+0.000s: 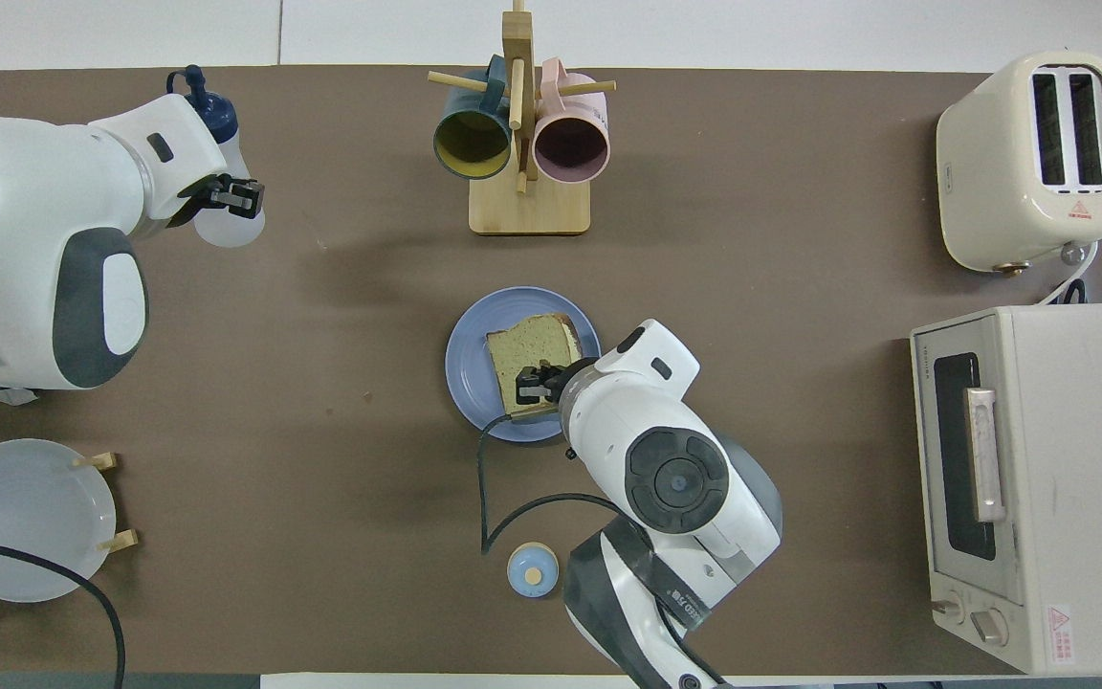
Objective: Put bread on plate and add seasoning
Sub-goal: 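Bring the blue-capped bottle toward the robot with the left gripper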
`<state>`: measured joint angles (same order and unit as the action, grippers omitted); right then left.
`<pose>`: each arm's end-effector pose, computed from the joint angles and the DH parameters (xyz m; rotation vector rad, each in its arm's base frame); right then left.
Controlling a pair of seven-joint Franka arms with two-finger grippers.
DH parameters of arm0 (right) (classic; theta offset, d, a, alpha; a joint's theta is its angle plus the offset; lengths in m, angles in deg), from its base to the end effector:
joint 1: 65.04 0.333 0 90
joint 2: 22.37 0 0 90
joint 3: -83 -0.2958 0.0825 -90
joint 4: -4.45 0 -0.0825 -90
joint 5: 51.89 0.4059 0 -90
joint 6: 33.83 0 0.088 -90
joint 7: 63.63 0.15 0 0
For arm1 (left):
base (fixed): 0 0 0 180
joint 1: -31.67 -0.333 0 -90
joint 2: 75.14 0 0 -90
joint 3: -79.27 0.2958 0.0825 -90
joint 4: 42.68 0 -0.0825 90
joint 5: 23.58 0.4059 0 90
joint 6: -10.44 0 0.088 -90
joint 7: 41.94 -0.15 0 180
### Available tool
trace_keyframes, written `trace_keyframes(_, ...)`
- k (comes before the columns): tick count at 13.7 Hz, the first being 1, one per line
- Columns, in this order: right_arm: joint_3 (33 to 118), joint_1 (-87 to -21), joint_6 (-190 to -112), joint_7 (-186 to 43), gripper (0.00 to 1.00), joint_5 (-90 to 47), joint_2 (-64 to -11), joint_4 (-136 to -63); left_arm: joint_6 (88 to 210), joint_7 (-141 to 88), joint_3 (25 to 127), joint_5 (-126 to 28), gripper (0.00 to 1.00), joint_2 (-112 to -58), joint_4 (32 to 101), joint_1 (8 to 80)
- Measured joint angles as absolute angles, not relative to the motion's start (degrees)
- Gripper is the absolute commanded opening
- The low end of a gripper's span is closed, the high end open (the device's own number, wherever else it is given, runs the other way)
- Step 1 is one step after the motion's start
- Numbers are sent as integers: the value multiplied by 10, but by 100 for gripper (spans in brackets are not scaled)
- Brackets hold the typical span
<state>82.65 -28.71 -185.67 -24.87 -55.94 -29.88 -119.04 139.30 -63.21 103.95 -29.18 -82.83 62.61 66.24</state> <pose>0.4941 0.3686 0.3026 -2.9176 -0.0287 -0.4636 0.6400 -0.1249 0.4201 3.0091 -0.7767 0.4565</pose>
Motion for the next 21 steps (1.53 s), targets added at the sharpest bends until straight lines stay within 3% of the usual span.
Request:
trace_keyframes(10, 827, -296, -1856, -249, 100, -559, -296, -1169, 1165, -843, 1038, -292, 0, -725, 627, 662)
trace_keyframes(14, 826, -299, -1737, -249, 100, -546, -295, -1087, 1105, -913, 1036, -292, 0, -702, 628, 663)
trace_keyframes(21, 824, -298, -1568, -249, 100, -383, -297, -959, 1083, -971, 1002, -292, 0, -650, 683, 666)
